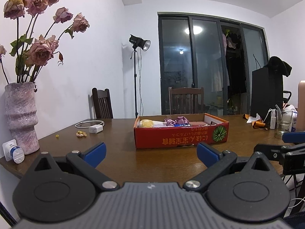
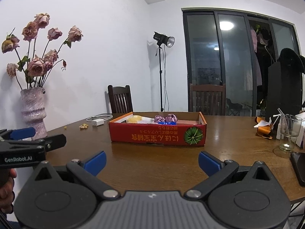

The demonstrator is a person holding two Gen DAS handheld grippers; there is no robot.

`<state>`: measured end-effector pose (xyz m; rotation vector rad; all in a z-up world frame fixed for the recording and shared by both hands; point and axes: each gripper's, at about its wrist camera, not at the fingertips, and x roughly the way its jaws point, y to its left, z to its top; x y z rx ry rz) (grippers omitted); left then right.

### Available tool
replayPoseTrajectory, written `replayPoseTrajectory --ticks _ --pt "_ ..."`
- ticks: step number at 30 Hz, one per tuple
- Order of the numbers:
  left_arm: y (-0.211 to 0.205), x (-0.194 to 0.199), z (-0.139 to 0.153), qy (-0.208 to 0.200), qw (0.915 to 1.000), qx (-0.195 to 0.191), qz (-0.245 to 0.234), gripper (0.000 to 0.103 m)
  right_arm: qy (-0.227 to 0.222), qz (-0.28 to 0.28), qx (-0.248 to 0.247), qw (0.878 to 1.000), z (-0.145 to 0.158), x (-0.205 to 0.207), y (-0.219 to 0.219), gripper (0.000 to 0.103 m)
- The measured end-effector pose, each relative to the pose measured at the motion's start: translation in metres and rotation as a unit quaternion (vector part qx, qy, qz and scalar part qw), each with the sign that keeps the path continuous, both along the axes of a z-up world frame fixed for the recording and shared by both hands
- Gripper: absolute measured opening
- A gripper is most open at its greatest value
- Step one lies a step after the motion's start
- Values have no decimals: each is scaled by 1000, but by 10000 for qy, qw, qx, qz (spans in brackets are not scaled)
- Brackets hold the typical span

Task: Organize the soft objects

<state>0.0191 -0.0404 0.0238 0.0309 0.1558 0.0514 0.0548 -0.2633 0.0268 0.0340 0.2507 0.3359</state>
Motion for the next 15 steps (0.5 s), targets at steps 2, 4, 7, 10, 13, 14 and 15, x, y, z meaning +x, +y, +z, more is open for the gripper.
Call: replayPoseTrajectory --ticks 2,4,7,10,13,14,15 --pt "0 0 0 22 10000 -10 -18 103 43 -17 16 10000 -1 1 -1 103" --pt "1 0 1 11 10000 -12 -10 103 50 -24 26 10000 -2 1 -1 103" --pt "2 1 1 1 10000 -11 -8 103 33 -19 11 10000 -2 1 0 103" --pt "2 1 0 6 10000 -12 -19 103 42 -9 9 10000 -2 1 -1 103" --pt "2 1 0 6 10000 -14 -14 103 31 -20 6 10000 -2 1 -1 103" --pt "2 1 0 8 10000 -17 -14 103 29 -18 11 10000 -2 1 -1 103" --pt "2 1 0 4 10000 -10 -17 103 28 -13 17 10000 -3 1 -1 103"
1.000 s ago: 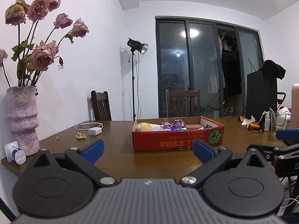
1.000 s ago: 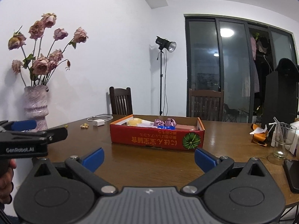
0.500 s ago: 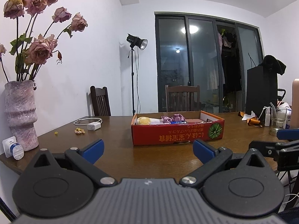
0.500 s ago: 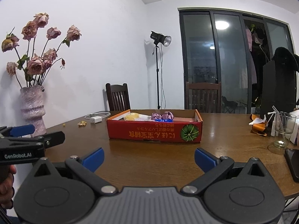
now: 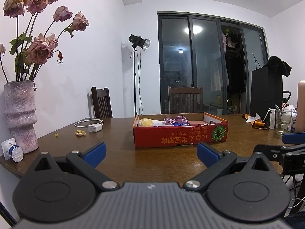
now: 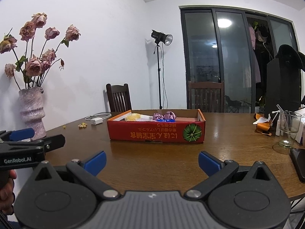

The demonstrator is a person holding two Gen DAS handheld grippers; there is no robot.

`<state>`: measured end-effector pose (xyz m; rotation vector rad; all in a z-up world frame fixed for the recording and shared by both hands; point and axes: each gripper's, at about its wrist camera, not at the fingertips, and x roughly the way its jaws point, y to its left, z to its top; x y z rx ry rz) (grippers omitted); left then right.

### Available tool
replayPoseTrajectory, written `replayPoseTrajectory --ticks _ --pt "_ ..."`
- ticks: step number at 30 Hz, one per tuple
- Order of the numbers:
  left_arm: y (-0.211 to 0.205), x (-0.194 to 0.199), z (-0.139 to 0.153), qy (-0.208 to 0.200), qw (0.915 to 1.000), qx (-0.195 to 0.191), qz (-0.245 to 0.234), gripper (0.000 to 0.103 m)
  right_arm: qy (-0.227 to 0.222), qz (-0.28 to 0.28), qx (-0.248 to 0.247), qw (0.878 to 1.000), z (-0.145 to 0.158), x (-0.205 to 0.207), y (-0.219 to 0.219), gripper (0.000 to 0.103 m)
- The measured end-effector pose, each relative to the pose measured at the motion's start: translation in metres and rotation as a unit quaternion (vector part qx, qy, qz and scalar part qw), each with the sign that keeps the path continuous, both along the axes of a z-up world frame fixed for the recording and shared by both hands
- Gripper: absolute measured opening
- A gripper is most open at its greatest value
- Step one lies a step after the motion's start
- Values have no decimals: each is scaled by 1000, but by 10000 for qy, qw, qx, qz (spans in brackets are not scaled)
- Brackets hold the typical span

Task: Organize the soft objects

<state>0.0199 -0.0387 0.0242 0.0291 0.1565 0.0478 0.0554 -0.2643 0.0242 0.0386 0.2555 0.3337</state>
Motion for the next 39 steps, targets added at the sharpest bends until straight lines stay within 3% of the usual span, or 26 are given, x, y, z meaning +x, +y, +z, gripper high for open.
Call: replayPoseTrajectory --ticks 39 --pt "-1 -3 -1 -87 9999 -59 71 103 -69 -50 52 10000 -1 -2 -1 103"
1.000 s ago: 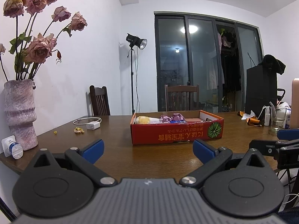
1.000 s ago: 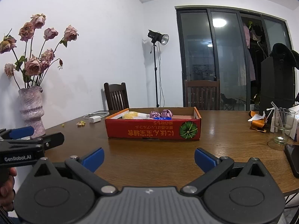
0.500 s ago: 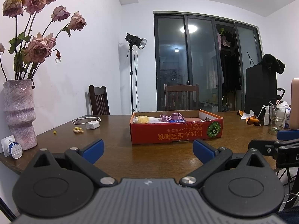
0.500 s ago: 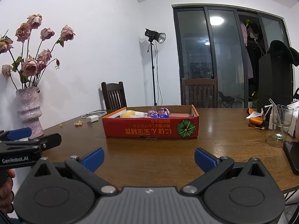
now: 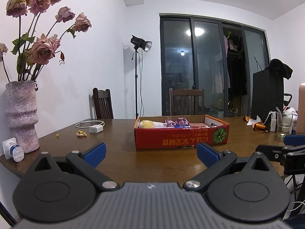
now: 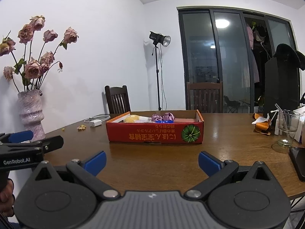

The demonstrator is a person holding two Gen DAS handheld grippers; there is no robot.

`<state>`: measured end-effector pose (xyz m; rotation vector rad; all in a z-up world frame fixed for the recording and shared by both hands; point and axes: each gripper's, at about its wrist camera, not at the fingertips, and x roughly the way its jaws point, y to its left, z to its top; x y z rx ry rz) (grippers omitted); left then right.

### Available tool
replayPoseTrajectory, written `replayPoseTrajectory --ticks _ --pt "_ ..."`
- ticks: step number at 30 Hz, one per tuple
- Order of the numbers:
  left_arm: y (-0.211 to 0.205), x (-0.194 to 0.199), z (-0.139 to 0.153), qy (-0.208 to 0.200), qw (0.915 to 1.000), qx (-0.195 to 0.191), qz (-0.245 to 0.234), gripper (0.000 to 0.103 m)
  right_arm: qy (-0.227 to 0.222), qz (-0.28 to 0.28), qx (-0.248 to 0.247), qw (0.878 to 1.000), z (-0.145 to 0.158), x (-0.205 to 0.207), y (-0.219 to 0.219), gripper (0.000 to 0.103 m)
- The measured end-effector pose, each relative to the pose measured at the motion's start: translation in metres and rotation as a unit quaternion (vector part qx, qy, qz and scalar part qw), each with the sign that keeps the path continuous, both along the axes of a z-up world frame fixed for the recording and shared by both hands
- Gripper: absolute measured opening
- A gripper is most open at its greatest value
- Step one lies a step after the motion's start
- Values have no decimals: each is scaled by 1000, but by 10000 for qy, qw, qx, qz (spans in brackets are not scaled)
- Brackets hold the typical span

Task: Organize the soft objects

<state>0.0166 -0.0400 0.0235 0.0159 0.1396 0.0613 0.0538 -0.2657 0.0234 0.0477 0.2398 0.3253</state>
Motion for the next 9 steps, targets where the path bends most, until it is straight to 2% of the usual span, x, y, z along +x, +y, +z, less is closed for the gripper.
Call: replayPoseTrajectory --ticks 5,9 --pt "-1 -4 2 -148 9999 -19 19 103 -233 47 14 9997 4 -6 1 103" --pt "-3 -6 3 -198 9998 -5 -30 103 -248 9 15 9997 5 -6 1 103"
